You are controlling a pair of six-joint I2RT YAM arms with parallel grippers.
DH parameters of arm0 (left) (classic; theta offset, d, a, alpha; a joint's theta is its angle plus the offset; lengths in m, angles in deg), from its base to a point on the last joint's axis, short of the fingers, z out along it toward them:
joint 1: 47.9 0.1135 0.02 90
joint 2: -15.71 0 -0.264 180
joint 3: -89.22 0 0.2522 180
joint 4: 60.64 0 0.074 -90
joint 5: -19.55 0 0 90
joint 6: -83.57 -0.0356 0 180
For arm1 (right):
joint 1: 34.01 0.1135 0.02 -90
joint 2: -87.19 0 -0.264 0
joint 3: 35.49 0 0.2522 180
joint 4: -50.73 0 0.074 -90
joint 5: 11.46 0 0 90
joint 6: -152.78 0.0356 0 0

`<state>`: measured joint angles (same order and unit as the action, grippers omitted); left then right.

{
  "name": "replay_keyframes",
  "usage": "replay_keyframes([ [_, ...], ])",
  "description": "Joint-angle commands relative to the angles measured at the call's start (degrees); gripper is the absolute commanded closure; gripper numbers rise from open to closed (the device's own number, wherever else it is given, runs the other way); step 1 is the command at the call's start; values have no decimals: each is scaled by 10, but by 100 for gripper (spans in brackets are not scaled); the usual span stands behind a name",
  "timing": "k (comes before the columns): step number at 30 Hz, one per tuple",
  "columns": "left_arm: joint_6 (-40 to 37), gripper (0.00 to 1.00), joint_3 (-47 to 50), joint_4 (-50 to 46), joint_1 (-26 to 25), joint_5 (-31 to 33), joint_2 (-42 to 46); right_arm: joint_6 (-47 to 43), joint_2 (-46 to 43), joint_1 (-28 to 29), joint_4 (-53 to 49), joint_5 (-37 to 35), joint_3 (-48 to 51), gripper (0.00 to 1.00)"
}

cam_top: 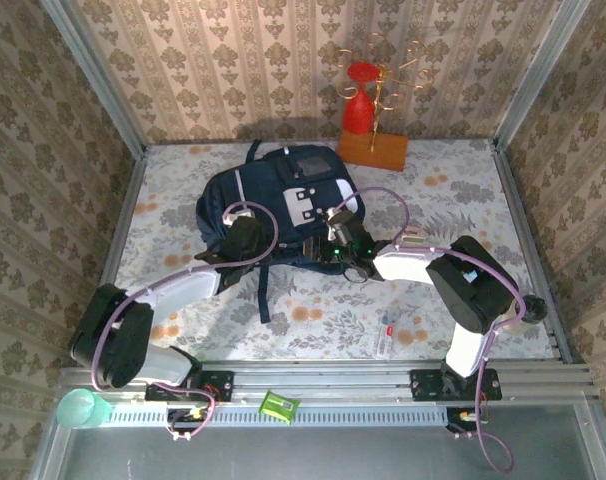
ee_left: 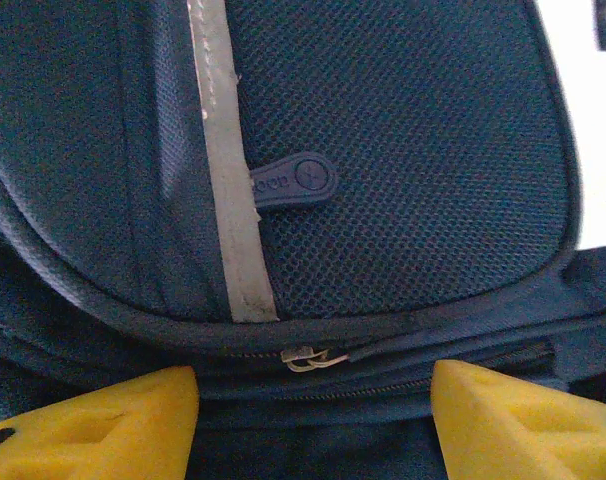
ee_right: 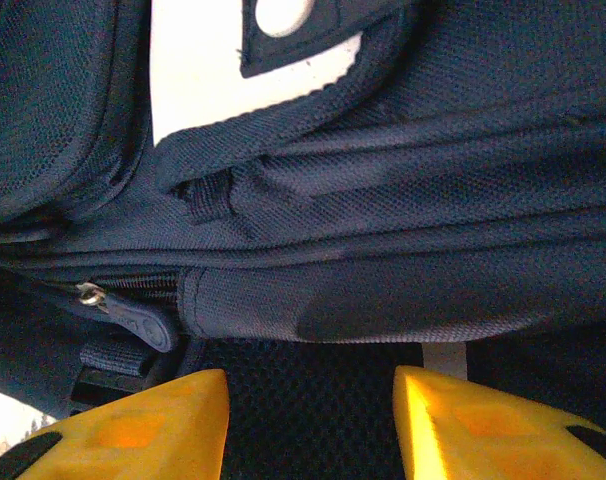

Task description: Pack the student bag

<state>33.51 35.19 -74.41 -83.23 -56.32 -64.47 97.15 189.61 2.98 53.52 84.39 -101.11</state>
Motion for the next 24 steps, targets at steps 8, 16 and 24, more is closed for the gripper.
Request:
replay_keyframes([
  [8, -49, 29, -72, -36, -68, 217, -62, 21, 14, 10, 14, -2, 30, 52],
  [16, -88, 23, -100, -39, -71, 291, -112, 18, 12, 6, -2, -16, 36, 52],
  [24, -99, 20, -106, 10, -51, 289, -146, 22, 20, 4, -40, -32, 30, 53],
])
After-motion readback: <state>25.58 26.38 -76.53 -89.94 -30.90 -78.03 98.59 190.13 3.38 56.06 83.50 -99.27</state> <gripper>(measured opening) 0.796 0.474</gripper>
